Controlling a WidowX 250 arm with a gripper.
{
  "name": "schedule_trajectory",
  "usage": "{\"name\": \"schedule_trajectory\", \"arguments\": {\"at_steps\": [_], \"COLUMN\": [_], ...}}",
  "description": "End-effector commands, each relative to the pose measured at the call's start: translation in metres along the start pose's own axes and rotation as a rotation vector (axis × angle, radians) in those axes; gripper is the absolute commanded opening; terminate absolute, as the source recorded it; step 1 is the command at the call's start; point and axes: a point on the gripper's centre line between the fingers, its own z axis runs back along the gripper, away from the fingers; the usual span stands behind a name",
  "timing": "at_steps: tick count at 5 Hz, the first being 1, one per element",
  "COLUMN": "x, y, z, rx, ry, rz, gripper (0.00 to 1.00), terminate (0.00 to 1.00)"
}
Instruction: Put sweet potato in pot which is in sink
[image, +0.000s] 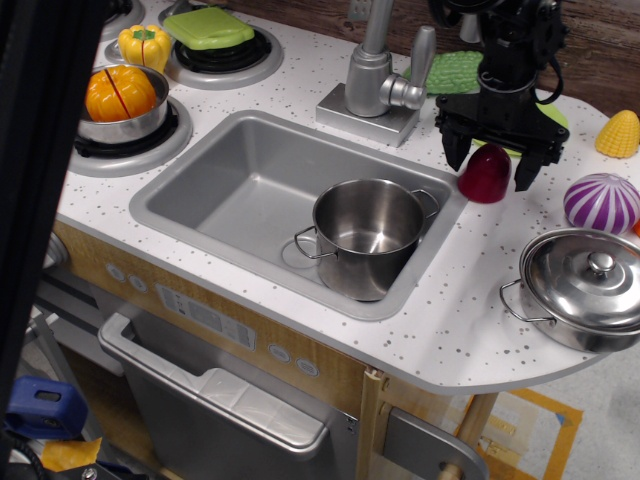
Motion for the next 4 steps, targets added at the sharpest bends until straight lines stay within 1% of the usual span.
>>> {"name": "schedule_trajectory", "arguments": {"at_steps": [1,2,3,4], "x": [0.010,0.009,0.009,0.011], "y": [0.001,0.002,0.004,0.005], "z": [0.011,0.009,0.021,0.061], "rx": [-0.006,-0.017,0.008,0.132], "ry": [-0.075,-0.085,-0.073,-0.028], "rz": [0.005,0.016,0.015,-0.012], "gripper": [0.00,0.00,0.00,0.00], "terminate": [0.00,0.00,0.00,0.00]}}
